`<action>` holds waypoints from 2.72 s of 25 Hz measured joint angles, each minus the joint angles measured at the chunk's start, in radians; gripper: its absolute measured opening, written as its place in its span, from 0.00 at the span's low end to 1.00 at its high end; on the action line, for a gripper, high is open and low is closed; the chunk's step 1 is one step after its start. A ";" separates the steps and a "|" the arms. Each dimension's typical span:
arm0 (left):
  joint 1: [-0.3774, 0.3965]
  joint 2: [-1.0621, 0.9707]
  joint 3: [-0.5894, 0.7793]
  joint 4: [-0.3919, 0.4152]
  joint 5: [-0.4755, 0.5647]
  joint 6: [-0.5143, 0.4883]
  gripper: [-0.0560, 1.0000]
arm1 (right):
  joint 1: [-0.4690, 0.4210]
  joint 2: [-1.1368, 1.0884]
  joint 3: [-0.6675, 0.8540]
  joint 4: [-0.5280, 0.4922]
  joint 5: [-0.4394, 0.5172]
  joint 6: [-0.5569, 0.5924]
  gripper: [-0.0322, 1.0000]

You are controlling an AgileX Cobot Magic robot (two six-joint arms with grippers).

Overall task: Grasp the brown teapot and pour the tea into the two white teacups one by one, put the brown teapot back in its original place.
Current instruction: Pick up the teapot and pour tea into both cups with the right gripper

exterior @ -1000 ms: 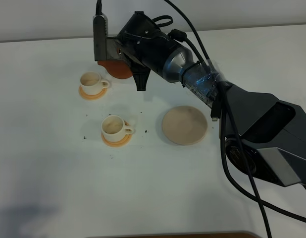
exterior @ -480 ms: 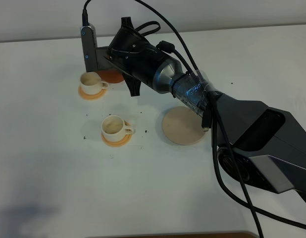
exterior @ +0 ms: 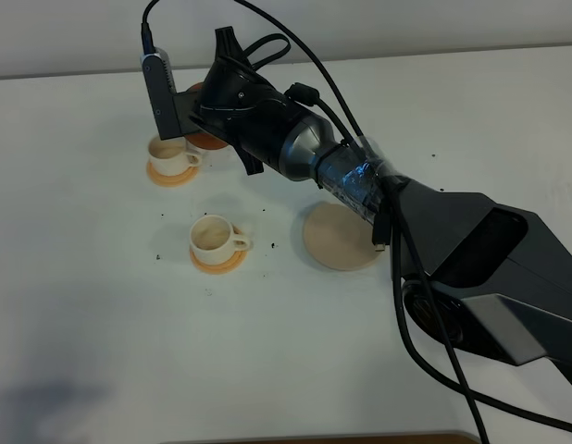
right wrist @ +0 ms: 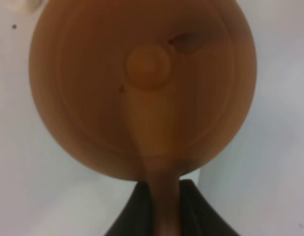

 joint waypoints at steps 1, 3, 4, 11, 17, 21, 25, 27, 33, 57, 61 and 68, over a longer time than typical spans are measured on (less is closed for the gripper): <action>0.000 0.000 0.000 0.000 0.000 0.000 0.31 | 0.000 0.000 0.000 -0.004 -0.001 -0.009 0.16; 0.000 0.000 0.000 0.000 0.000 0.000 0.31 | 0.000 0.000 0.000 -0.012 -0.001 -0.017 0.16; 0.000 0.000 0.000 0.000 0.000 0.000 0.31 | 0.000 0.000 0.000 -0.023 -0.001 -0.017 0.16; 0.000 0.000 0.000 0.000 0.000 0.000 0.31 | 0.003 0.007 0.000 -0.075 -0.016 -0.021 0.16; 0.000 0.000 0.000 0.000 0.000 0.000 0.31 | 0.032 0.007 0.000 -0.129 -0.039 -0.021 0.16; 0.000 0.000 0.000 0.000 0.000 0.000 0.31 | 0.044 0.007 0.000 -0.142 -0.050 -0.032 0.16; 0.000 0.000 0.000 0.000 0.000 0.000 0.31 | 0.048 0.007 0.000 -0.176 -0.055 -0.039 0.16; 0.000 0.000 0.000 0.000 0.000 0.000 0.31 | 0.048 0.007 0.000 -0.186 -0.060 -0.043 0.16; 0.000 0.000 0.000 0.000 0.000 0.000 0.31 | 0.047 0.007 0.000 -0.196 -0.066 -0.046 0.16; 0.000 0.000 0.000 0.000 0.000 0.000 0.31 | 0.020 0.031 0.000 -0.228 -0.074 -0.099 0.16; 0.000 0.000 0.000 0.000 0.000 0.000 0.31 | 0.020 0.031 0.000 -0.244 -0.089 -0.112 0.16; 0.000 0.000 0.000 0.000 0.000 0.000 0.31 | 0.020 0.031 0.000 -0.268 -0.098 -0.147 0.16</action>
